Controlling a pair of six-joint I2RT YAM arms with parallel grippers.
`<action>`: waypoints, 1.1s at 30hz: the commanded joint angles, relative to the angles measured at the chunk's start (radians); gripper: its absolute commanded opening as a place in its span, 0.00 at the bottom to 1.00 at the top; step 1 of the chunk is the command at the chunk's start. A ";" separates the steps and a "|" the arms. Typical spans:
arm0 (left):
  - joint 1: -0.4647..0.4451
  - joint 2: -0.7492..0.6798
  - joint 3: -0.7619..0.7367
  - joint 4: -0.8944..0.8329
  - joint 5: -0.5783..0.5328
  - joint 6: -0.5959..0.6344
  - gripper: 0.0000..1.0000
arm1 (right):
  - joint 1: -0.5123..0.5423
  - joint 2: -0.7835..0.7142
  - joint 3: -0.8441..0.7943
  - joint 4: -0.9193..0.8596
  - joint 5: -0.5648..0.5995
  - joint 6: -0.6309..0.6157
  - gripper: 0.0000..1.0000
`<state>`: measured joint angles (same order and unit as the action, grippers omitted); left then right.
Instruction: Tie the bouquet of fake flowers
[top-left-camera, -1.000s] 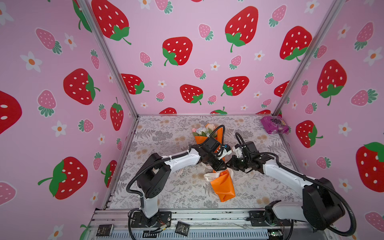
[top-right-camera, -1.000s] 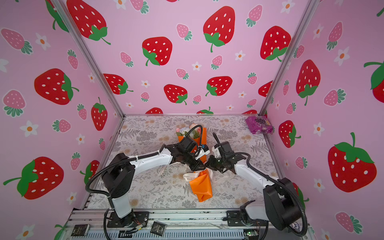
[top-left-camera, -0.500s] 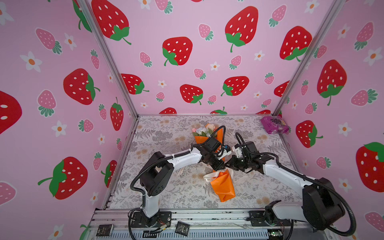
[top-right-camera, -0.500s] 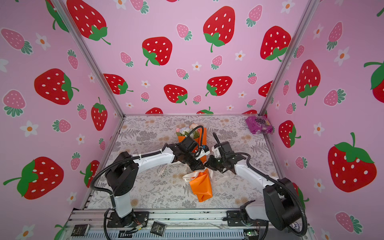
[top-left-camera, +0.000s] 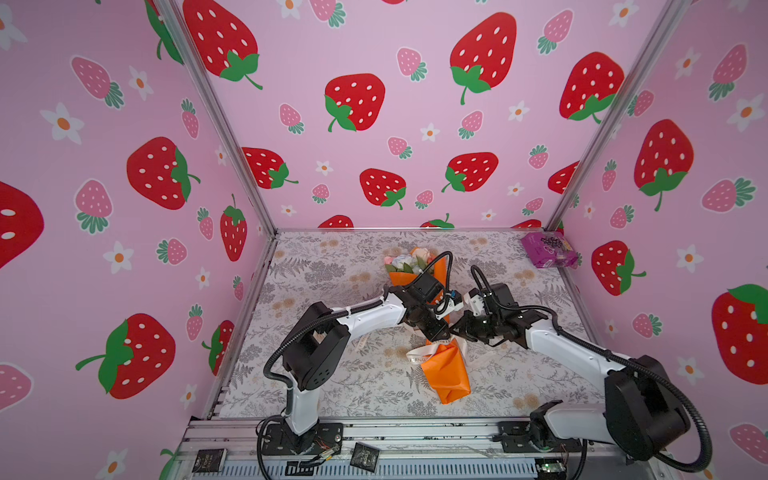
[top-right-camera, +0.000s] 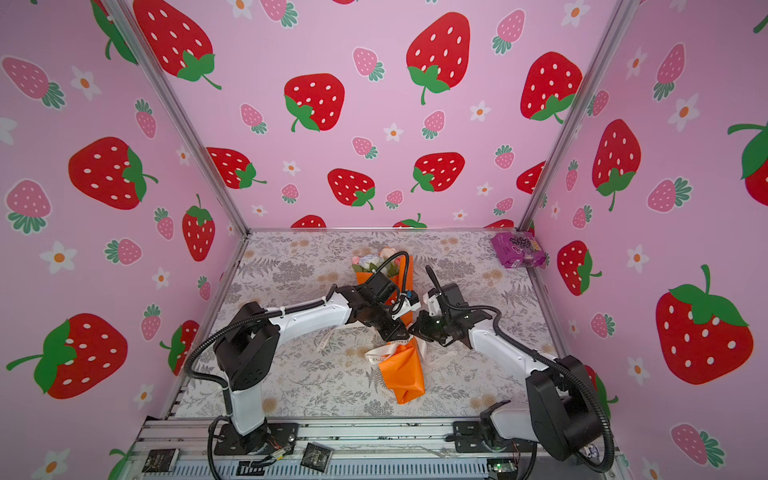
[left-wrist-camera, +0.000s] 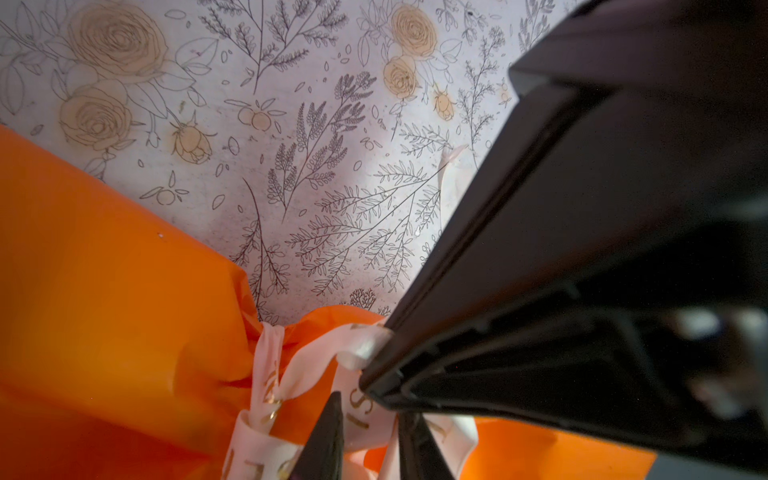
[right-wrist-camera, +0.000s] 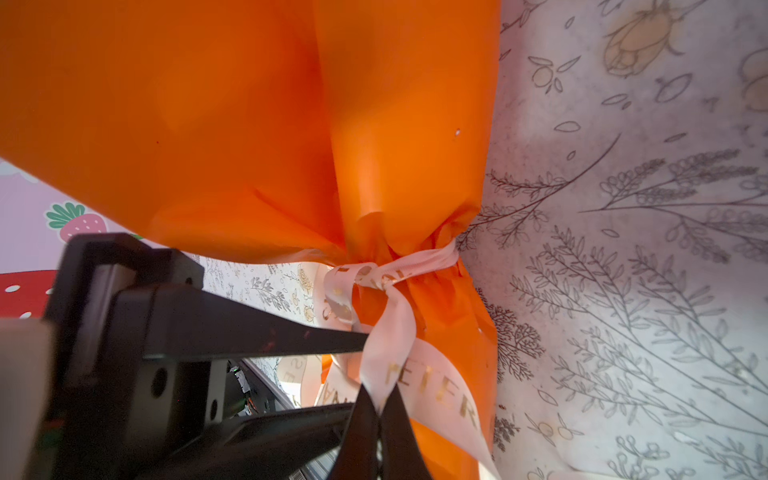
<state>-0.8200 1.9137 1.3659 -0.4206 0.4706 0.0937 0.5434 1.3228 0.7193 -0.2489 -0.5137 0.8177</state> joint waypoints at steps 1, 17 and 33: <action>0.001 0.013 0.027 -0.020 0.003 0.028 0.25 | 0.002 -0.014 -0.011 -0.001 -0.003 0.013 0.06; -0.004 -0.034 -0.011 0.012 -0.018 0.028 0.00 | -0.005 -0.026 -0.011 -0.016 0.029 0.011 0.05; 0.034 -0.179 -0.132 0.077 -0.002 -0.080 0.00 | -0.005 -0.023 0.014 -0.027 0.048 -0.007 0.03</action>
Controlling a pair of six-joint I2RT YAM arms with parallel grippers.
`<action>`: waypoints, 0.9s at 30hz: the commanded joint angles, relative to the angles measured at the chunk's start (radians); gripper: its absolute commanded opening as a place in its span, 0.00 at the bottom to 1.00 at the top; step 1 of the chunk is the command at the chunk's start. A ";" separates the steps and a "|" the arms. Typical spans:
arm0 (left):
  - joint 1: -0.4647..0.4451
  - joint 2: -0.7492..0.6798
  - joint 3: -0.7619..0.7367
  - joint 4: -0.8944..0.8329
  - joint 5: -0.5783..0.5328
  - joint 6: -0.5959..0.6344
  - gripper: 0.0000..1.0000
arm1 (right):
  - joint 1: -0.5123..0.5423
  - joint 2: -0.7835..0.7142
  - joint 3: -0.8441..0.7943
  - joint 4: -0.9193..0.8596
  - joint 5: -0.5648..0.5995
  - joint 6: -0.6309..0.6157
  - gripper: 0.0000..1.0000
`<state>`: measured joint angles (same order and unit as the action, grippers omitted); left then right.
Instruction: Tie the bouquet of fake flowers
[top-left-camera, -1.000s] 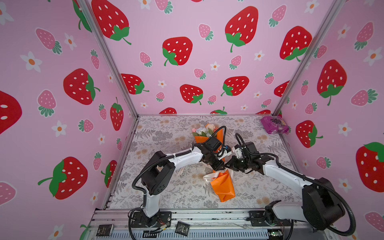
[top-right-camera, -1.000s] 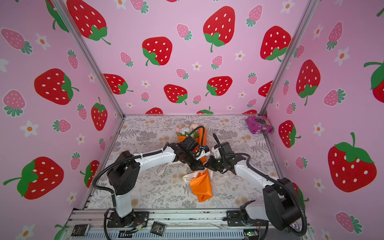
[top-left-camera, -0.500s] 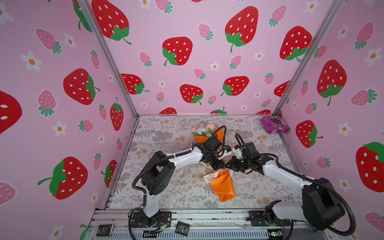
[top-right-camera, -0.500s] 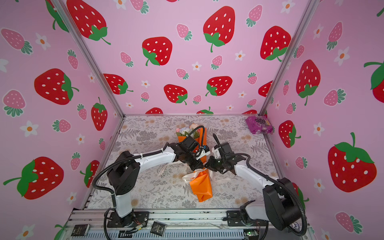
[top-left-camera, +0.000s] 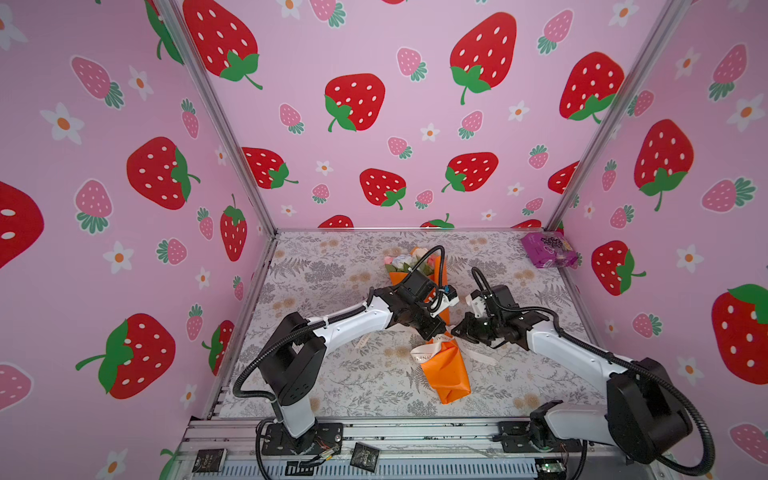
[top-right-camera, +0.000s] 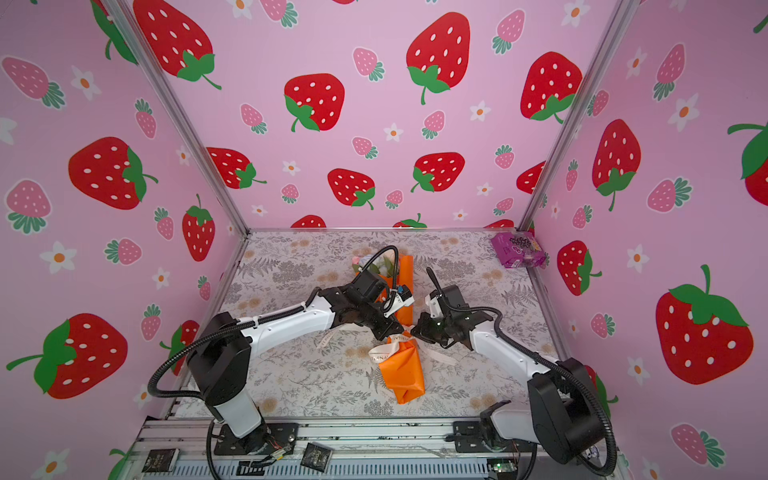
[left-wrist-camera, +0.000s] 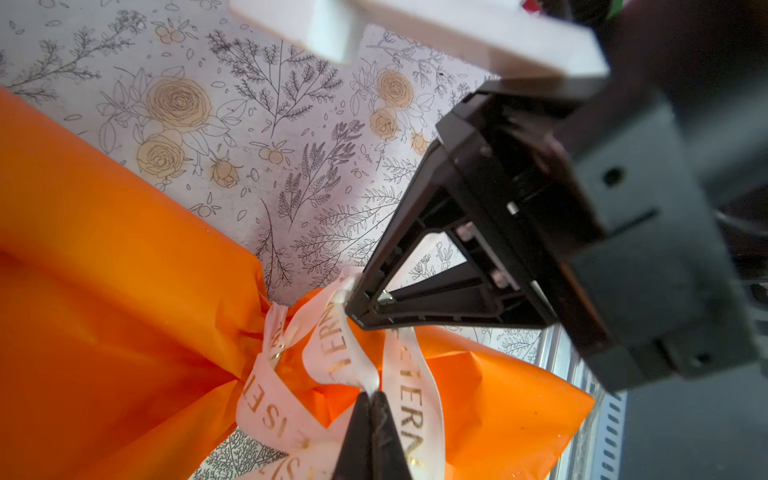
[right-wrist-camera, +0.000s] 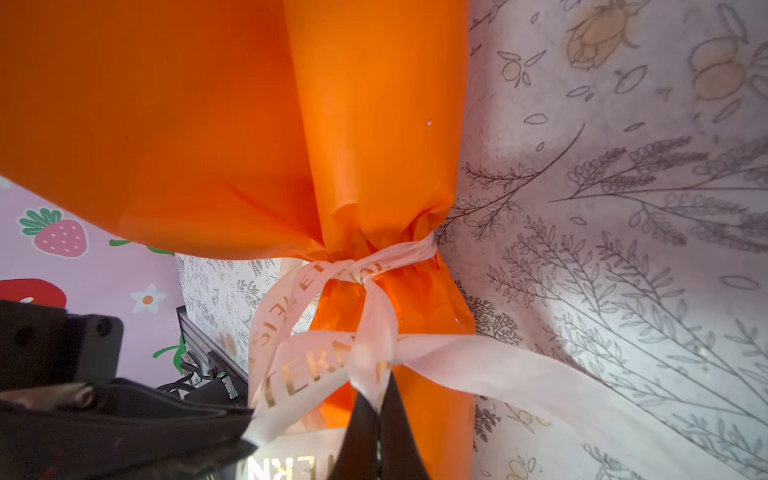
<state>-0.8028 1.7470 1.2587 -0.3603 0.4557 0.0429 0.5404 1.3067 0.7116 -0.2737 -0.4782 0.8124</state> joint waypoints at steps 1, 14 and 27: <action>0.024 -0.016 -0.029 0.020 0.023 -0.036 0.00 | -0.002 -0.007 0.026 0.004 0.011 -0.001 0.03; 0.104 0.013 -0.026 0.087 0.220 -0.202 0.00 | -0.003 0.048 0.077 0.034 -0.009 -0.019 0.07; 0.113 0.068 0.023 0.122 0.268 -0.278 0.00 | -0.004 0.020 0.061 0.034 -0.001 -0.014 0.18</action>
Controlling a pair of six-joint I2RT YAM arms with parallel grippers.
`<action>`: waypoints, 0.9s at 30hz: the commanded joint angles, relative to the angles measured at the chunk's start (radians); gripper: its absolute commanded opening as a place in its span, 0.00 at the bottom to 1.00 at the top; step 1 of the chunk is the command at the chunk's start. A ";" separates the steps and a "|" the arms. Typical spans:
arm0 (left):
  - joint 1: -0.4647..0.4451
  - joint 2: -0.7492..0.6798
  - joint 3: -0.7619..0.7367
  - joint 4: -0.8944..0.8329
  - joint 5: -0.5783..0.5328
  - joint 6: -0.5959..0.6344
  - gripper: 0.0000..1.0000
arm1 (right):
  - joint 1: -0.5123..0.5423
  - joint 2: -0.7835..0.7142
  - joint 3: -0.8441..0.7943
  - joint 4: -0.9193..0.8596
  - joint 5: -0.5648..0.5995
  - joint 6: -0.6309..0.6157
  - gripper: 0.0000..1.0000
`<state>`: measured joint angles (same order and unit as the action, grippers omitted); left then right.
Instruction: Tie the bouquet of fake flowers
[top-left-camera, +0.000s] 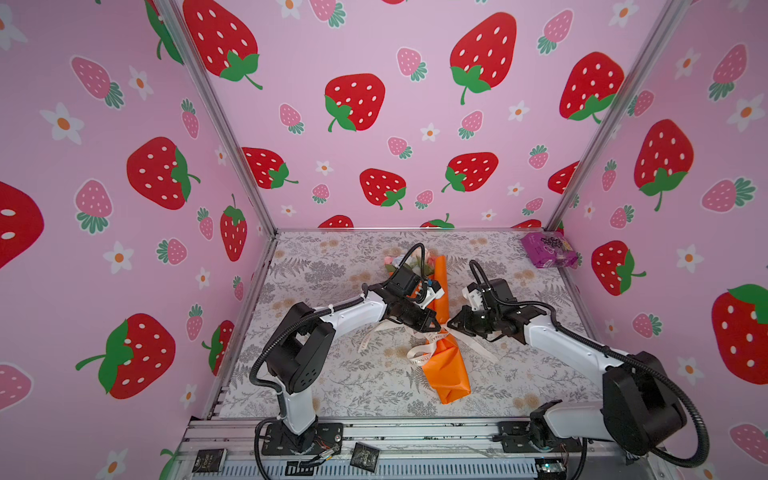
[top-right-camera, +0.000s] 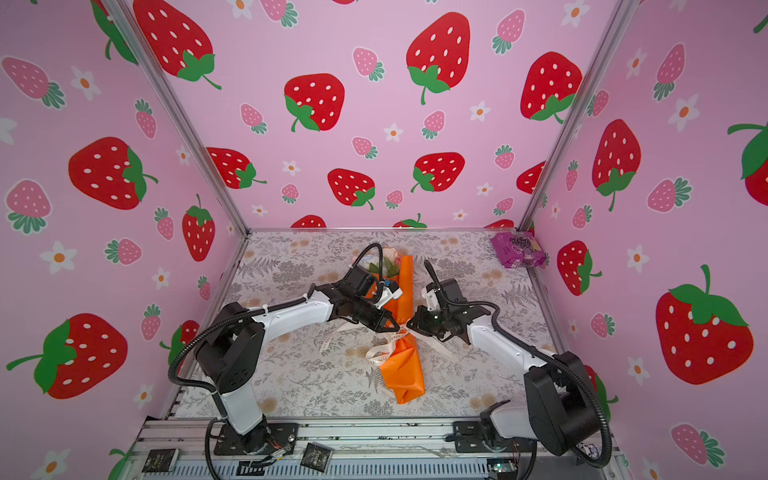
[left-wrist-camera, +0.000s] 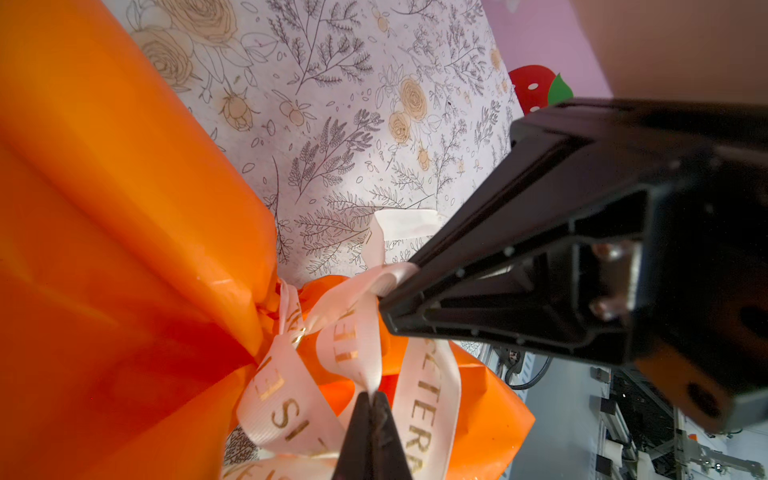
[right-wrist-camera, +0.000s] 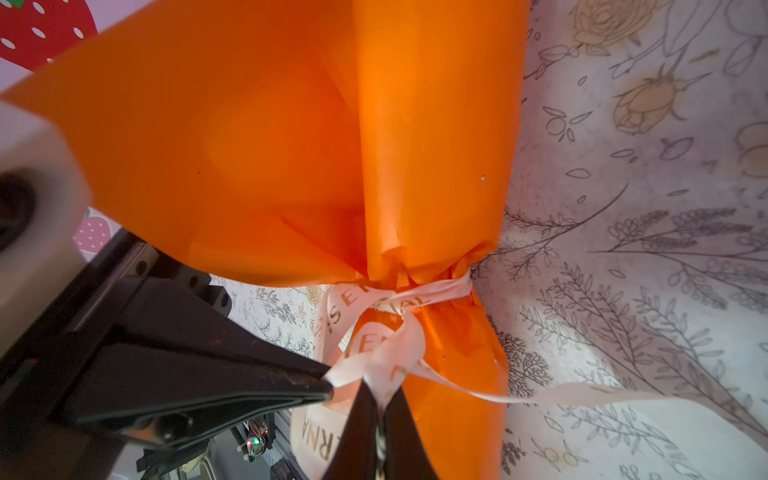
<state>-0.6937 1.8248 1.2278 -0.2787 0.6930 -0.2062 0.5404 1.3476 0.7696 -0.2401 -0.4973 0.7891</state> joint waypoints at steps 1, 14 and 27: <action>0.005 -0.012 0.053 0.043 0.023 -0.036 0.00 | -0.003 -0.029 0.006 -0.004 0.029 0.008 0.25; 0.038 -0.010 0.036 0.068 0.039 -0.124 0.00 | 0.039 -0.314 -0.080 -0.004 0.154 0.033 0.45; 0.039 -0.004 0.036 0.071 0.047 -0.142 0.00 | 0.301 -0.202 -0.133 0.205 0.217 0.232 0.48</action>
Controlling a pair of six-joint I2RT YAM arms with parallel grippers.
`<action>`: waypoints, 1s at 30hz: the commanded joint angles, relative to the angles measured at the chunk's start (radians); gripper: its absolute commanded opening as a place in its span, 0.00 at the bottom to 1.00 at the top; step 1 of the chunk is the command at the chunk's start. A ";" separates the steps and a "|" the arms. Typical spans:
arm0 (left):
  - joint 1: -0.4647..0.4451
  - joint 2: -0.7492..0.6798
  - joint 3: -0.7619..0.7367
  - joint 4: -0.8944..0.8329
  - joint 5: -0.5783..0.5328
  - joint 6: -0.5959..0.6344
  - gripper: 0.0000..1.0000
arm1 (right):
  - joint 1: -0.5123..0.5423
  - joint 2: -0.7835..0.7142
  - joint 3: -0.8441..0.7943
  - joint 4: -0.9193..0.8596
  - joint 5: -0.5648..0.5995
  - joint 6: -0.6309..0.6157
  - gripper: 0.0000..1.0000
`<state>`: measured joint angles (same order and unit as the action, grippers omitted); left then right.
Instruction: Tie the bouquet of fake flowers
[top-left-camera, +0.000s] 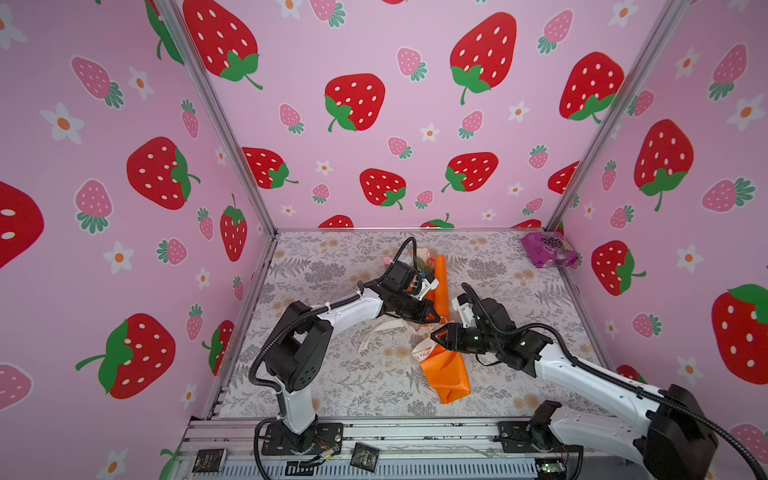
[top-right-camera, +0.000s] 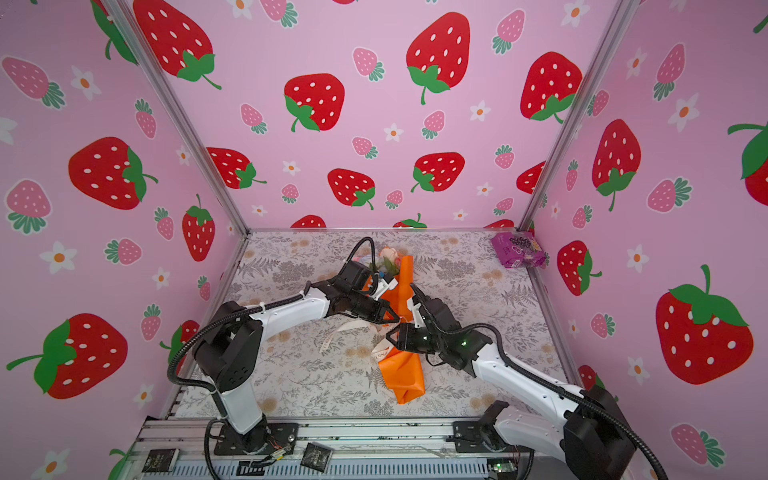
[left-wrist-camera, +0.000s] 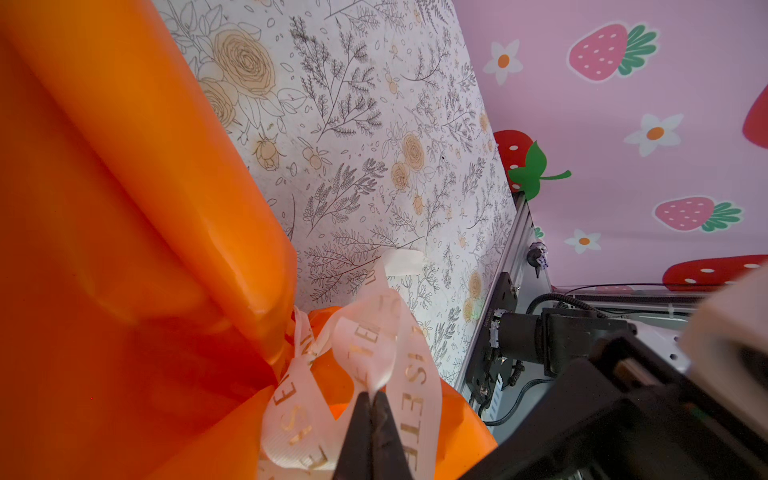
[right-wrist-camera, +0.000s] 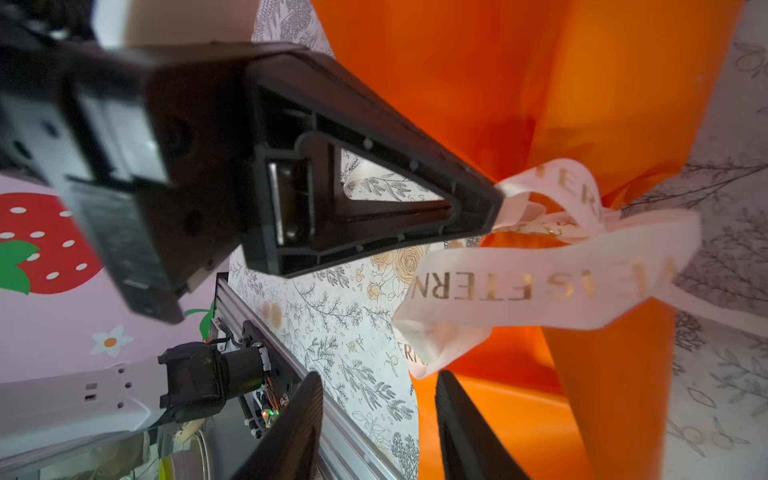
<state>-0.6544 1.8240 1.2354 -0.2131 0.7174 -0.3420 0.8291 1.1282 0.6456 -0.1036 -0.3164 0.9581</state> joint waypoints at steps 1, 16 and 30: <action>-0.002 -0.004 0.028 0.005 0.022 -0.007 0.00 | 0.017 0.023 -0.013 0.081 0.039 0.068 0.48; -0.002 -0.015 0.019 0.021 0.024 -0.017 0.00 | 0.033 0.124 -0.008 0.117 0.082 0.091 0.34; 0.002 -0.040 0.013 0.004 -0.017 -0.008 0.00 | -0.021 0.079 0.024 -0.082 0.083 -0.031 0.04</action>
<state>-0.6544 1.8221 1.2354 -0.2054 0.7113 -0.3630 0.8375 1.2209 0.6399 -0.0849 -0.2180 0.9867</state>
